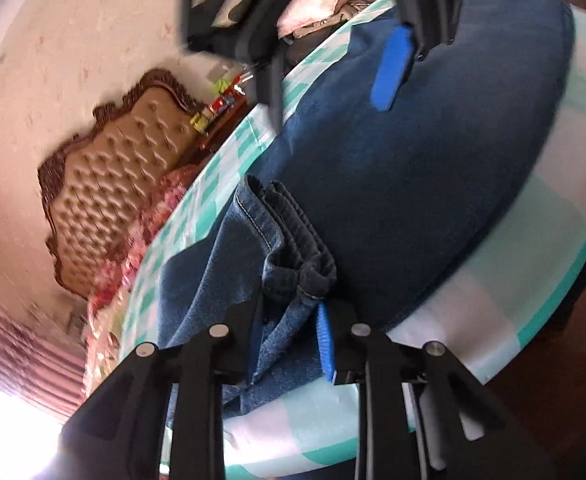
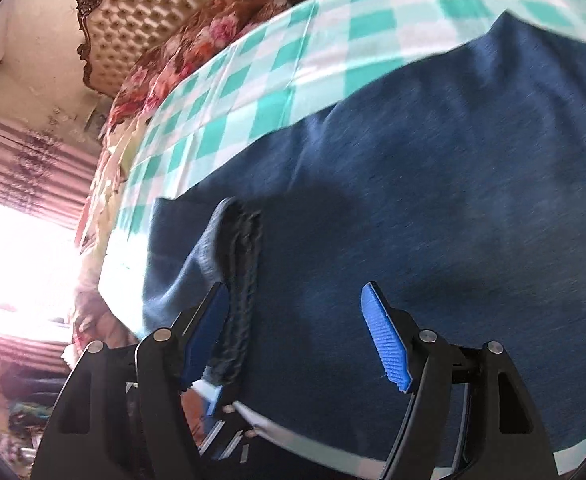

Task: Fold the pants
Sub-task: 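Grasp the leg hems with the right tool beside the left tool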

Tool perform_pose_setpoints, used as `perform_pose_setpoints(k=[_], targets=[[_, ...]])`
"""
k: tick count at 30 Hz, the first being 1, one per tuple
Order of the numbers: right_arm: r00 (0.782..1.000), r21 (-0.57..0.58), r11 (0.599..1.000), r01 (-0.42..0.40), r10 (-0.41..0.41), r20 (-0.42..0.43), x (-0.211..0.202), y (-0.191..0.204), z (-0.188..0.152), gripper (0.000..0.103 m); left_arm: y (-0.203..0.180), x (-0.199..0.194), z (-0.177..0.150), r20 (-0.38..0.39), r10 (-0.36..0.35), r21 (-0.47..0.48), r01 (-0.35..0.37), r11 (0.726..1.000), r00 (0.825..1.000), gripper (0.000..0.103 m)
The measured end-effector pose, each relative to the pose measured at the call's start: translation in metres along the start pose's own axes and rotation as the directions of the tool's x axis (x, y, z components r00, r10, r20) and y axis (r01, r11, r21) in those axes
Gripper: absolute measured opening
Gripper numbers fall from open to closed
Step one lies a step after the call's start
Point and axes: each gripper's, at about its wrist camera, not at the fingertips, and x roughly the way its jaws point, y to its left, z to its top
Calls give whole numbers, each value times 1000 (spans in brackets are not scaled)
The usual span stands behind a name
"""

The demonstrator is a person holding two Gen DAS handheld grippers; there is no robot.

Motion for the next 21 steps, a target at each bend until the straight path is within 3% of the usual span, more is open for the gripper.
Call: perform_pose_setpoints(k=[4,8,13,18,20,21], targets=[[989,78,989,-122,128,-74,11,1,2,77,17,-8,0,34,8,-83,-5,997,999,19],[953,179,955,-237,264,-146,29,6,6,78,33,-17,5,62,18,-134,-10,991,998,19],[933,213,936,-279,317,-168,43,22,15,78,45,-26,7,80,8,-182,7,983,997,19],[942,142,956,-258,282,-185,59,44,26,76,44,-36,7,97,20,-185,-2,983,995,18],[965,64,977,-201,209,-161,58,51,33,42,42,-39,7,99,27,-180,-9,984,995,18],[971,37,982,-185,189,-149,54,53,35,18,40,-40,8,98,31,-175,-13,985,995,16]])
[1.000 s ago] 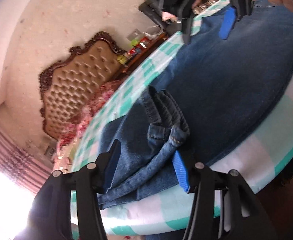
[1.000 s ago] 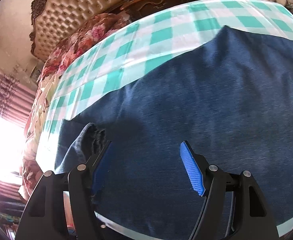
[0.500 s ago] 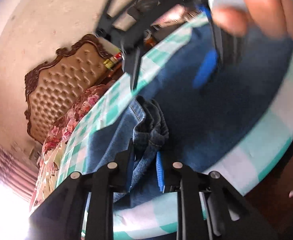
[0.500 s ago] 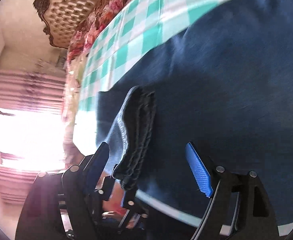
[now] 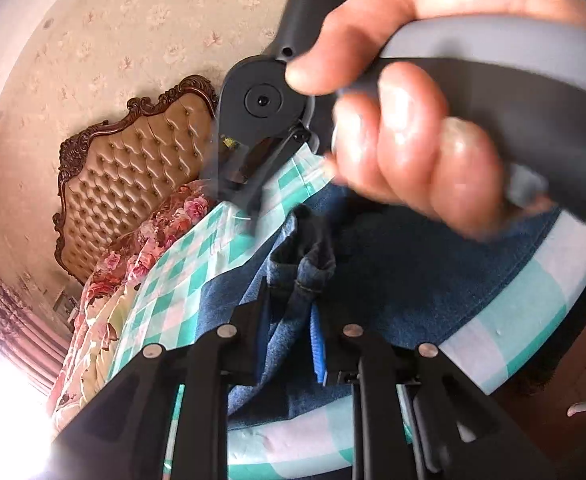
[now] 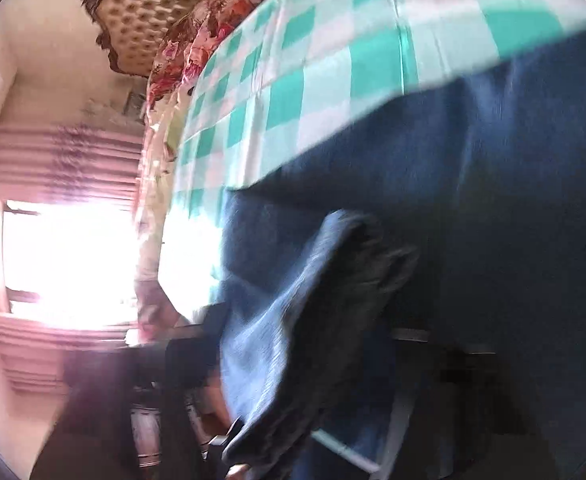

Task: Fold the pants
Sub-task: 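Grasp the leg hems with the right tool beside the left tool, then lift the leg hems with both tools and fold them over toward the waistband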

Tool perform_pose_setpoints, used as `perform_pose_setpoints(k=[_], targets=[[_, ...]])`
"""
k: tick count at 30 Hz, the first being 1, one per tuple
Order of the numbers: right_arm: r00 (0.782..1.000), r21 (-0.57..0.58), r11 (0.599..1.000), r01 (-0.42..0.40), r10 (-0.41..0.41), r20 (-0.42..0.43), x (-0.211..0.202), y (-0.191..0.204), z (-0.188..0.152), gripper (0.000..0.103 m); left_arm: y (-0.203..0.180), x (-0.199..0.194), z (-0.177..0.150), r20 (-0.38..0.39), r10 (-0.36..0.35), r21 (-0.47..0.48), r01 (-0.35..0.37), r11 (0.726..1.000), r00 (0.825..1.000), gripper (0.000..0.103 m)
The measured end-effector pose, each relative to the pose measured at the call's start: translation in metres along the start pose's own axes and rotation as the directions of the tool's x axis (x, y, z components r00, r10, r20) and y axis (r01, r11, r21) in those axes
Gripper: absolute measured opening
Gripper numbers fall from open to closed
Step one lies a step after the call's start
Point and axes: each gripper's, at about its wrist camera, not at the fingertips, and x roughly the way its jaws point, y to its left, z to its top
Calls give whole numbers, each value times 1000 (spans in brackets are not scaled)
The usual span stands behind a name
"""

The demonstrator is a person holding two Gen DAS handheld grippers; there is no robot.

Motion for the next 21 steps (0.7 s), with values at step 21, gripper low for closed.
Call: perform_pose_setpoints(k=[21], targets=[[979,-26,983,182,-178,102,-101,-115,-2,25,-144,-5,56,68,-127,186,112,976,990,39]])
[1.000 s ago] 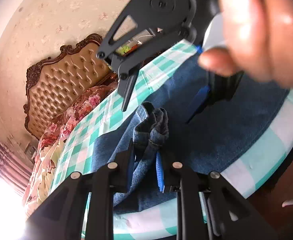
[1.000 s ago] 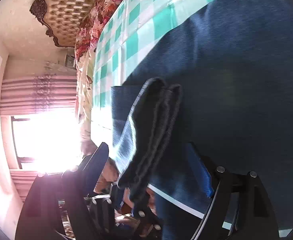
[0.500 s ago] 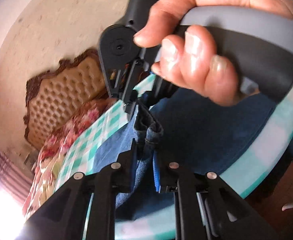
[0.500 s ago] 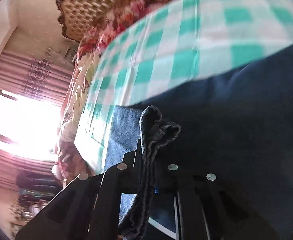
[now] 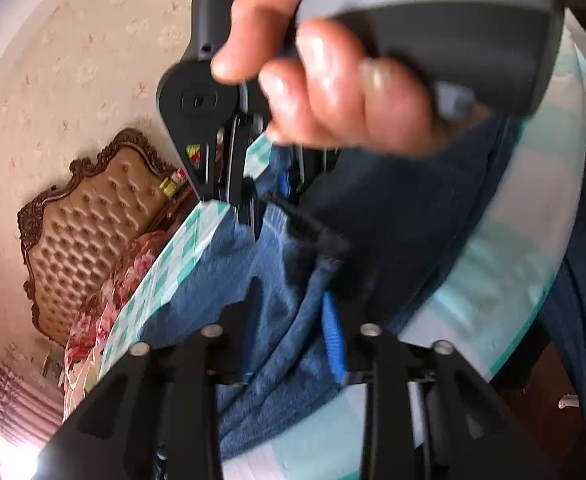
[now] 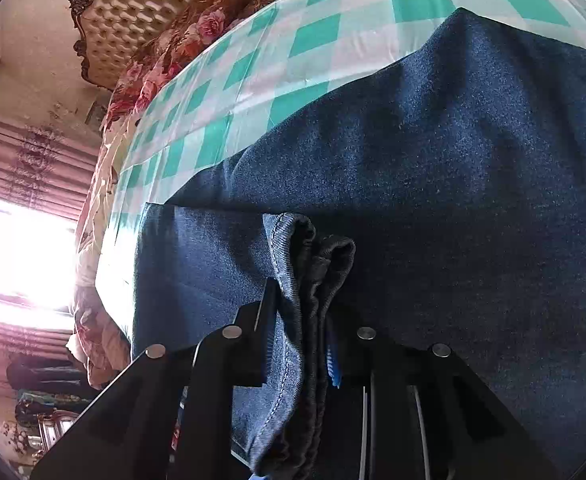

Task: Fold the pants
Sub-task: 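Lift the leg hems with both tools and fold them over toward the waistband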

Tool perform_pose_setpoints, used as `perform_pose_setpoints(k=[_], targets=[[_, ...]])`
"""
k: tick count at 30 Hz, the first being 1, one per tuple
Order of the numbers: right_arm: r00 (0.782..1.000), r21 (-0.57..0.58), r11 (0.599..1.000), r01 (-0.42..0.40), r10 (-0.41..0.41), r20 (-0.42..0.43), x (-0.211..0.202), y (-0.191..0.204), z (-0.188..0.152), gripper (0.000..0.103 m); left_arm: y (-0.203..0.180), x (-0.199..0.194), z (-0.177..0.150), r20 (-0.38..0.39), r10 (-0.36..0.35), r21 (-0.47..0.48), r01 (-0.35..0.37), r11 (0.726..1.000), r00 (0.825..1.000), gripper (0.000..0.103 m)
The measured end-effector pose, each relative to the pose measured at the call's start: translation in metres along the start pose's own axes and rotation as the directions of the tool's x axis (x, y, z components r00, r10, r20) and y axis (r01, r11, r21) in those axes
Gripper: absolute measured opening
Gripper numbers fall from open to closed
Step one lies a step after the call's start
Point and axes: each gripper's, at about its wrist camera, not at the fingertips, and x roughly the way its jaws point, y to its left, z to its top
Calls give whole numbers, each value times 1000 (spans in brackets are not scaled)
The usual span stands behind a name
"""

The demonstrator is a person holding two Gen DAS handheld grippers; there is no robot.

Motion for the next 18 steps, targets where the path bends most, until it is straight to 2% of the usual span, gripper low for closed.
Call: perform_pose_setpoints(k=[3,5,6,7,12,18], targets=[[1000,-5,1000,0,0,8,0,2,1,25,-2,2,2,-4,3,9,-3,1000,1000,40],[1000,-13,1000,6,-6,22,0,3,2,23,-3,6,5,-8,-16,19,16,1000,1000,24],[1000,-11,1000,8,-8,25,0,3,2,14,-5,7,6,-16,-20,30,20,999,1000,12],[1000,-13,1000,0,0,25,1,5,3,11,-6,6,7,-12,-3,41,4,999,1000,12],[997,-50,998,-27,30,70,-24,12,5,10,-1,-7,18,29,13,37,-14,999,1000,11],[995,-27,999,-20,22,96,-43,-9,3,10,-16,-6,33,68,-7,95,1,995,998,11]])
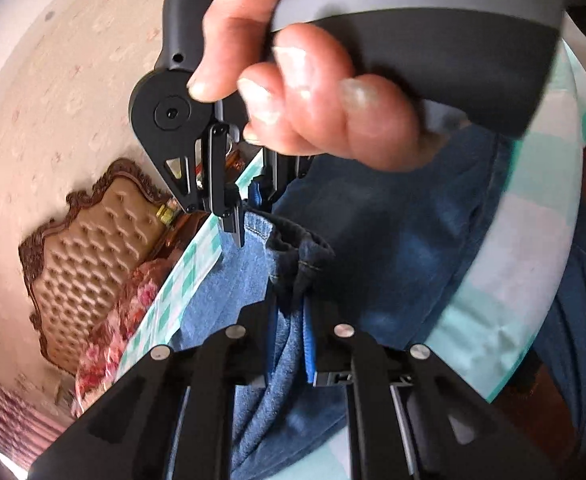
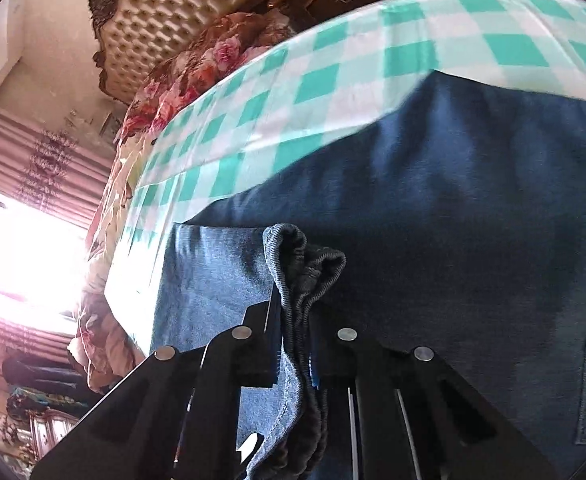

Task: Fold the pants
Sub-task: 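Lift the leg hems with both tools and fold them over toward the waistband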

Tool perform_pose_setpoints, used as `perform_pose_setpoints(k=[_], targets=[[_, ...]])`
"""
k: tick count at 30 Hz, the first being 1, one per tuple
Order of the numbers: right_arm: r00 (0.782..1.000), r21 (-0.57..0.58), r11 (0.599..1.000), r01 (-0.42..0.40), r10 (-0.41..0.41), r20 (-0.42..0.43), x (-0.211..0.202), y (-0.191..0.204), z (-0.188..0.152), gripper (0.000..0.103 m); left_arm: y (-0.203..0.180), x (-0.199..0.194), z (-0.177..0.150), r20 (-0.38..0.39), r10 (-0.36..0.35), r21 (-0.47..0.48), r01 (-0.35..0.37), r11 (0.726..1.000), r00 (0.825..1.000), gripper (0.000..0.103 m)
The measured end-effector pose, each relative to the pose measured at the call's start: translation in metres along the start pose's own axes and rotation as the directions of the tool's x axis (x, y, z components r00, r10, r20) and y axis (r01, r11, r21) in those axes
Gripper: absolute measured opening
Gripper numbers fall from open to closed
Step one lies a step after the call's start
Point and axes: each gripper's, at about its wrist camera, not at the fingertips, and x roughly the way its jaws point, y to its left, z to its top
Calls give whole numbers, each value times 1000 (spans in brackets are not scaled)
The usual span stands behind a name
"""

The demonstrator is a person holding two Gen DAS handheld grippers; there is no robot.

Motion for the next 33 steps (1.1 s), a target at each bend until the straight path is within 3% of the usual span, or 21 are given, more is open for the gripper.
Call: perform_pose_setpoints(k=[6,33], targets=[[1000,51,999,6,-5,-17,7,-23,-2,10,-16,9,5,-15,-37,39,38,999,999,11],[998,53,997,61,-60,-17,6,-36,-4,14,-20,26,13,-30,-62,52,64,997,998,11]])
